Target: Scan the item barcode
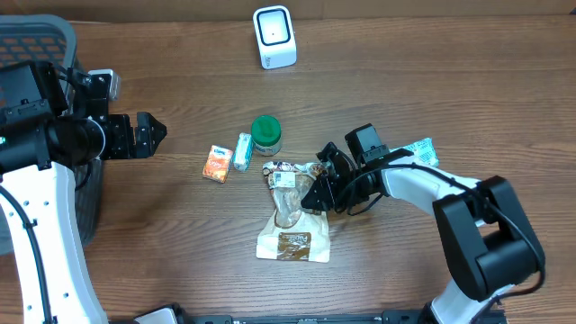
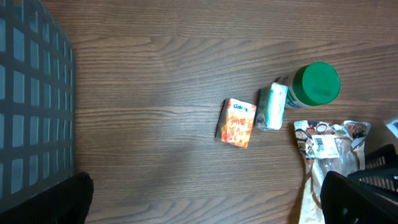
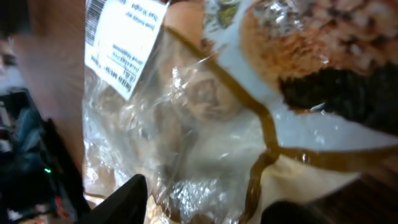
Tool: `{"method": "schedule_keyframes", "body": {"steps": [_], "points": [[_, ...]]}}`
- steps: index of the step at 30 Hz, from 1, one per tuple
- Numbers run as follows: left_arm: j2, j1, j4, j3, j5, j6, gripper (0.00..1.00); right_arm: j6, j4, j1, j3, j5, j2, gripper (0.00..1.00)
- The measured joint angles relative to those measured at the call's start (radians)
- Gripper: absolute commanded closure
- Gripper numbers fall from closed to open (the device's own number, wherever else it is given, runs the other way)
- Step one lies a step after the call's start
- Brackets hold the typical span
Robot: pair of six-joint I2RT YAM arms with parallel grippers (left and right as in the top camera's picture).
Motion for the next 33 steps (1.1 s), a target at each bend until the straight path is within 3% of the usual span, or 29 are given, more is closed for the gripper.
{"method": "schedule_keyframes", "body": {"steps": [3, 12, 18, 24, 33], "points": [[0.000, 0.000, 0.000, 0.000, 0.000, 0.000, 0.00, 0.006, 0.062, 0.001, -0.001, -0.072, 0.040, 0.52], [0.000, 0.000, 0.000, 0.000, 0.000, 0.000, 0.00, 0.061, 0.201, 0.017, -0.002, -0.158, 0.135, 0.96], [0.000, 0.000, 0.000, 0.000, 0.000, 0.000, 0.01, 0.079, 0.183, -0.001, -0.003, -0.160, 0.140, 0.96], [0.000, 0.000, 0.000, 0.000, 0.000, 0.000, 0.01, 0.078, 0.032, -0.063, 0.024, -0.142, 0.108, 0.96], [0.000, 0.000, 0.000, 0.000, 0.000, 0.000, 0.00, 0.080, -0.006, -0.079, 0.092, -0.226, -0.209, 0.96]]}}
